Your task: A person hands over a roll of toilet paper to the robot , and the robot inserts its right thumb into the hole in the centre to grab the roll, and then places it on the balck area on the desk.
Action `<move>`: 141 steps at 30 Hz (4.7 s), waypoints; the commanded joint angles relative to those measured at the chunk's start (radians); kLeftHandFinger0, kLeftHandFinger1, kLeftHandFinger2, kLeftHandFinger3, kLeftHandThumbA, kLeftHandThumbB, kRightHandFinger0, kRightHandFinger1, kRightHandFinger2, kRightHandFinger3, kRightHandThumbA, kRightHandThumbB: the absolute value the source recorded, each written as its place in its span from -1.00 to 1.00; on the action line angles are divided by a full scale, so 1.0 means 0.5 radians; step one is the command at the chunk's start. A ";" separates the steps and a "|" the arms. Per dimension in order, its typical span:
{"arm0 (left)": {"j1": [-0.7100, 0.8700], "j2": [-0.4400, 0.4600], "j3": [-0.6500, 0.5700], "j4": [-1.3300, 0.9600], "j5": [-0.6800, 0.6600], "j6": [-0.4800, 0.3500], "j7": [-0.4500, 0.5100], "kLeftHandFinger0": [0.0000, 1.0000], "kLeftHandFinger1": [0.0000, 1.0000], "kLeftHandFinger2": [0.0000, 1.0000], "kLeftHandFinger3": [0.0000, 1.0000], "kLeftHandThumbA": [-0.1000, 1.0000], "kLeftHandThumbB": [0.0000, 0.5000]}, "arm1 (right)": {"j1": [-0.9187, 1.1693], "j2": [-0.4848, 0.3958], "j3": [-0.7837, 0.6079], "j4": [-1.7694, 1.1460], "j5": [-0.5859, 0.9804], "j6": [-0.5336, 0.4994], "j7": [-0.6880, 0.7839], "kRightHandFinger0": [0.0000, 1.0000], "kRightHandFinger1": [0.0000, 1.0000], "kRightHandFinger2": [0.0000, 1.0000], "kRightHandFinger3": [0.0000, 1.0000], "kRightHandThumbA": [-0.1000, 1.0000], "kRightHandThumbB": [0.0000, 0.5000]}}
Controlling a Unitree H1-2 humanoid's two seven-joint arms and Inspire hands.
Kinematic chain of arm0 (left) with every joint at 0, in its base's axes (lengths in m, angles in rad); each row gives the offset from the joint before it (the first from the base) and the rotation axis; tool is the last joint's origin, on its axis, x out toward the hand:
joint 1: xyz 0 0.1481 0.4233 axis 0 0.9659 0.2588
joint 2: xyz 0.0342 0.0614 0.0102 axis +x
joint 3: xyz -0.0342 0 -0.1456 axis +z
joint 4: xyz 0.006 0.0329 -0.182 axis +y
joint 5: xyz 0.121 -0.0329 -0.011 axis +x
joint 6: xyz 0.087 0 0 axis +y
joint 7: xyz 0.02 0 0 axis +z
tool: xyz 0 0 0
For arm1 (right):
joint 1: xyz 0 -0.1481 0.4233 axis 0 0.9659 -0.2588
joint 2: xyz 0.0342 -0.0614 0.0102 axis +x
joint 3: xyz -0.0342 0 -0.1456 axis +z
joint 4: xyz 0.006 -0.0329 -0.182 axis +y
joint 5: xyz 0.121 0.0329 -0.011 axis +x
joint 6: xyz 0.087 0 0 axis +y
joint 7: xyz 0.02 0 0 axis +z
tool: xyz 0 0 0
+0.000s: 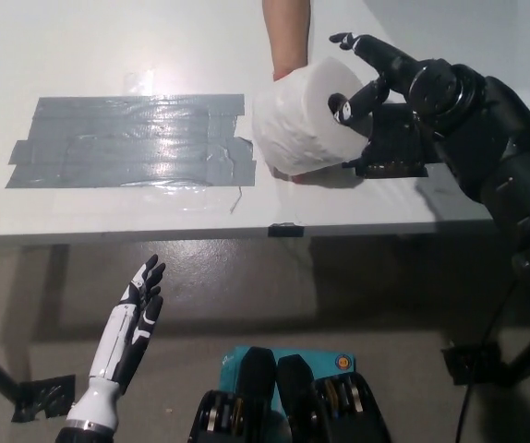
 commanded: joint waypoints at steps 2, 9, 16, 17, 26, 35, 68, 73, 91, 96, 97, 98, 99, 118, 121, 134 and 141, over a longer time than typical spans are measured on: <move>-0.037 0.022 0.000 -0.056 0.020 -0.070 0.002 1.00 1.00 1.00 1.00 0.95 -0.27 | -0.081 0.014 0.005 0.012 -0.054 -0.126 -0.127 1.00 1.00 1.00 1.00 1.00 1.00; -0.035 0.023 -0.001 -0.065 0.014 -0.070 -0.004 1.00 1.00 1.00 1.00 0.94 -0.30 | -0.075 0.056 -0.030 0.032 -0.038 -0.127 -0.167 1.00 1.00 1.00 1.00 1.00 0.71; -0.043 0.025 0.000 -0.067 0.023 -0.057 -0.002 1.00 1.00 1.00 1.00 0.95 -0.26 | -0.077 0.089 -0.029 0.041 -0.045 -0.162 -0.218 1.00 1.00 1.00 1.00 1.00 0.54; -0.041 0.025 0.000 -0.076 0.025 -0.048 -0.002 1.00 1.00 1.00 1.00 0.96 -0.23 | -0.071 0.094 -0.038 0.038 -0.039 -0.184 -0.246 1.00 1.00 1.00 1.00 1.00 0.53; -0.054 0.026 0.000 -0.075 -0.001 -0.051 -0.017 1.00 1.00 1.00 1.00 0.96 -0.21 | -0.027 0.095 0.010 0.100 -0.139 -0.235 -0.541 -0.96 -0.70 -0.40 -0.43 -1.00 -0.02; -0.077 0.044 0.004 -0.068 0.012 -0.048 -0.016 1.00 1.00 1.00 1.00 0.97 -0.28 | -0.012 0.029 -0.045 0.142 -0.071 -0.267 -0.404 -0.90 0.19 0.84 0.70 -1.00 -0.27; -0.120 0.041 0.011 -0.051 0.023 -0.033 0.002 1.00 1.00 1.00 1.00 1.00 -0.34 | -0.084 0.000 -1.992 0.149 1.252 0.361 0.053 -1.00 -0.79 0.35 0.21 -1.00 -0.51; -0.112 0.037 0.008 -0.046 0.029 -0.035 0.006 1.00 1.00 1.00 1.00 1.00 -0.31 | -0.077 -0.034 -1.988 0.109 1.195 0.377 0.119 -1.00 -0.71 0.38 0.01 -1.00 -0.57; -0.109 0.049 0.012 -0.012 0.021 -0.083 0.005 1.00 1.00 1.00 1.00 1.00 -0.33 | -0.009 -0.293 -1.504 -0.025 0.979 0.483 0.226 -0.94 0.21 1.00 1.00 -1.00 -0.58; -0.095 0.052 0.019 -0.025 0.024 -0.058 0.010 1.00 1.00 1.00 1.00 1.00 -0.31 | 0.056 -0.368 -1.207 -0.020 0.812 0.380 0.202 -0.93 0.24 1.00 1.00 -1.00 -0.48; -0.096 0.052 0.021 -0.024 0.018 -0.065 0.010 1.00 1.00 1.00 1.00 1.00 -0.34 | 0.059 -0.378 -1.141 -0.011 0.765 0.356 0.189 -0.92 0.23 1.00 1.00 -1.00 -0.44; -0.096 0.052 0.022 -0.022 0.016 -0.068 0.010 1.00 1.00 1.00 1.00 1.00 -0.34 | 0.059 -0.382 -1.112 -0.009 0.757 0.350 0.183 -0.94 0.22 1.00 1.00 -1.00 -0.41; -0.103 0.048 0.021 -0.008 0.015 -0.080 0.011 1.00 1.00 1.00 1.00 1.00 -0.36 | 0.066 -0.392 -1.036 -0.022 0.716 0.328 0.179 -0.88 0.25 1.00 1.00 -1.00 -0.38; -0.118 0.042 0.014 -0.007 0.030 -0.060 0.013 1.00 1.00 1.00 1.00 1.00 -0.40 | 0.034 -0.445 -0.281 -0.008 0.295 0.119 0.319 -0.53 0.27 0.72 0.85 -1.00 -0.21; -0.121 0.045 0.013 0.001 0.031 -0.070 0.013 1.00 1.00 1.00 1.00 1.00 -0.37 | 0.012 -0.461 -0.161 -0.020 0.196 0.085 0.351 -0.49 0.28 0.44 0.93 -1.00 -0.24; -0.126 0.042 0.013 -0.003 0.045 -0.070 0.022 1.00 1.00 1.00 1.00 1.00 -0.40 | -0.197 -0.443 0.217 -0.035 -0.001 0.141 0.915 1.00 1.00 1.00 1.00 -0.03 0.25; -0.121 0.042 0.013 -0.011 0.057 -0.050 0.023 1.00 1.00 1.00 1.00 1.00 -0.35 | -0.276 -0.426 0.180 -0.050 0.002 0.130 0.797 1.00 1.00 1.00 1.00 0.20 0.49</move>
